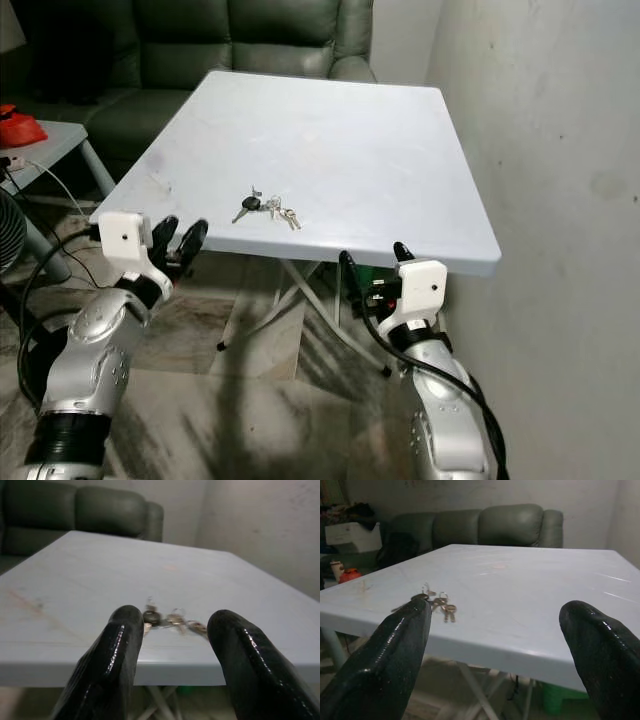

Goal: Hang keys on a hook

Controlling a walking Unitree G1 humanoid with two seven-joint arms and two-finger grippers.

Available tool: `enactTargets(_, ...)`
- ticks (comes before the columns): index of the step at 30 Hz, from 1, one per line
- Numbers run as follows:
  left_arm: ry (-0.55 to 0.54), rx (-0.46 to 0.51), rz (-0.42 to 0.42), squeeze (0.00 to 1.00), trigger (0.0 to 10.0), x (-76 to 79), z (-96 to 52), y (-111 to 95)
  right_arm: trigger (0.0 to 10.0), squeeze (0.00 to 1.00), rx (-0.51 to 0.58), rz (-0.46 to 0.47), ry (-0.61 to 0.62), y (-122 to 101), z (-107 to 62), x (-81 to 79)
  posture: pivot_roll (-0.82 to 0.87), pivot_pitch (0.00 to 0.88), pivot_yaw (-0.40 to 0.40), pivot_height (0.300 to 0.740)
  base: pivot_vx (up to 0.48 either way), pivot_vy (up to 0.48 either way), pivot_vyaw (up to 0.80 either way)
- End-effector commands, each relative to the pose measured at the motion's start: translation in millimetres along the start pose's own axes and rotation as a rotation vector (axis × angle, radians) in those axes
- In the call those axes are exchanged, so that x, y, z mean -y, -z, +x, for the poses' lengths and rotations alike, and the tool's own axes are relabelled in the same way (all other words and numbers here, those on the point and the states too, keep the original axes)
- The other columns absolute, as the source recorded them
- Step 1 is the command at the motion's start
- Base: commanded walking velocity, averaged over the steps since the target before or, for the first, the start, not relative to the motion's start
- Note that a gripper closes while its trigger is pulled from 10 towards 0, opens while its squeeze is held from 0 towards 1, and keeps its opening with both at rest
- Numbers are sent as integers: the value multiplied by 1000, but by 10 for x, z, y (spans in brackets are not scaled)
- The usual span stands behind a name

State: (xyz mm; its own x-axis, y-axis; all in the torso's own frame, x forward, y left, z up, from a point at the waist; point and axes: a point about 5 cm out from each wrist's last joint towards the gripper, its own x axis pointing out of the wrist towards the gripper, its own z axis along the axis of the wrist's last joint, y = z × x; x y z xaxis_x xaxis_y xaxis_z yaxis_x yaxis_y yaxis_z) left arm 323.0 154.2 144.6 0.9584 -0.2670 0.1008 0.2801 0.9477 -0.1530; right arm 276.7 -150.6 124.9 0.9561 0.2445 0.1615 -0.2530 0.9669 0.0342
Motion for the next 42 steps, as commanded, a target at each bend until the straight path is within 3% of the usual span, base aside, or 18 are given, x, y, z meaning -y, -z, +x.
enactTargets(1,20,-9,7,0,10000,35,8,-2,10000,0,8,2,19,-37,2,39,-162,0,3,724,0,465,0)
enactTargets(19,11,-9,0,0,10000,47,10,-8,10000,0,6,-7,9,-61,11,41,-158,0,-4,724,0,465,0)
enactTargets(27,20,2,-34,0,10000,88,15,-23,10000,0,4,-9,8,-66,11,43,-157,0,-8,724,0,0,0)
enactTargets(42,23,-1,-17,0,10000,70,-15,-31,10000,0,5,-8,7,-79,24,31,-148,1,-8,724,0,0,0)
